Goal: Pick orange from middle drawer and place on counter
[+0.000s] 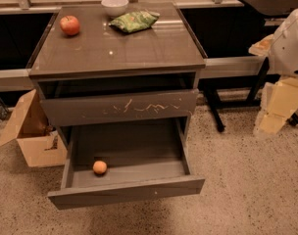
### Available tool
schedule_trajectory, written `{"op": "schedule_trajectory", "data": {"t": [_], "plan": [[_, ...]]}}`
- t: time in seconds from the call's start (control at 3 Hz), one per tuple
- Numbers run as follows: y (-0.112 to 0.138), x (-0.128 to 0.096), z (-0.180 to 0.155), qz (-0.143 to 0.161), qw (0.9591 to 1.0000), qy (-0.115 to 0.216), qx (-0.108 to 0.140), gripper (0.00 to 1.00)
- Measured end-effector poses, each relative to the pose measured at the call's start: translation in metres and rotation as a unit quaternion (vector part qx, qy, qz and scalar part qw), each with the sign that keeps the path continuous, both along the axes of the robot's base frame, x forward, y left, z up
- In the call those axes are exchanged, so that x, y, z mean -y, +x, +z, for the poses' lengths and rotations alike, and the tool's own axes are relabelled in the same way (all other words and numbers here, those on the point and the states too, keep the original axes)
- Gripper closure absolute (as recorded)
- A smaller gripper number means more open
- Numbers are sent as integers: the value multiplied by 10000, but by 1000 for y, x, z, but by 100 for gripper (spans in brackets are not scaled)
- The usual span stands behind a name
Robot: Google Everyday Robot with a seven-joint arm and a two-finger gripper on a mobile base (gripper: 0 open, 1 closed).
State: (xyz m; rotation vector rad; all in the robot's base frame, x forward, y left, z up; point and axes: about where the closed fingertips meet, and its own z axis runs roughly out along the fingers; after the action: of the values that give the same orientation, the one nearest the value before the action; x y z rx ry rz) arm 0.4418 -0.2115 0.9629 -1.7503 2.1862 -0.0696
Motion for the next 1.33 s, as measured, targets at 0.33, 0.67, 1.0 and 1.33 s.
{"op": "schedule_trajectory", "data": {"t": [0.33, 0.67, 1.0, 1.33], "plan": [[11, -16, -52, 407, 9982, 369, -239, 0], [26, -40, -115, 784, 9917, 881, -503, 0], [27, -40, -117, 793, 9916, 883, -509, 0], [42, -65, -162, 1246, 9861, 937, -577, 0]]}}
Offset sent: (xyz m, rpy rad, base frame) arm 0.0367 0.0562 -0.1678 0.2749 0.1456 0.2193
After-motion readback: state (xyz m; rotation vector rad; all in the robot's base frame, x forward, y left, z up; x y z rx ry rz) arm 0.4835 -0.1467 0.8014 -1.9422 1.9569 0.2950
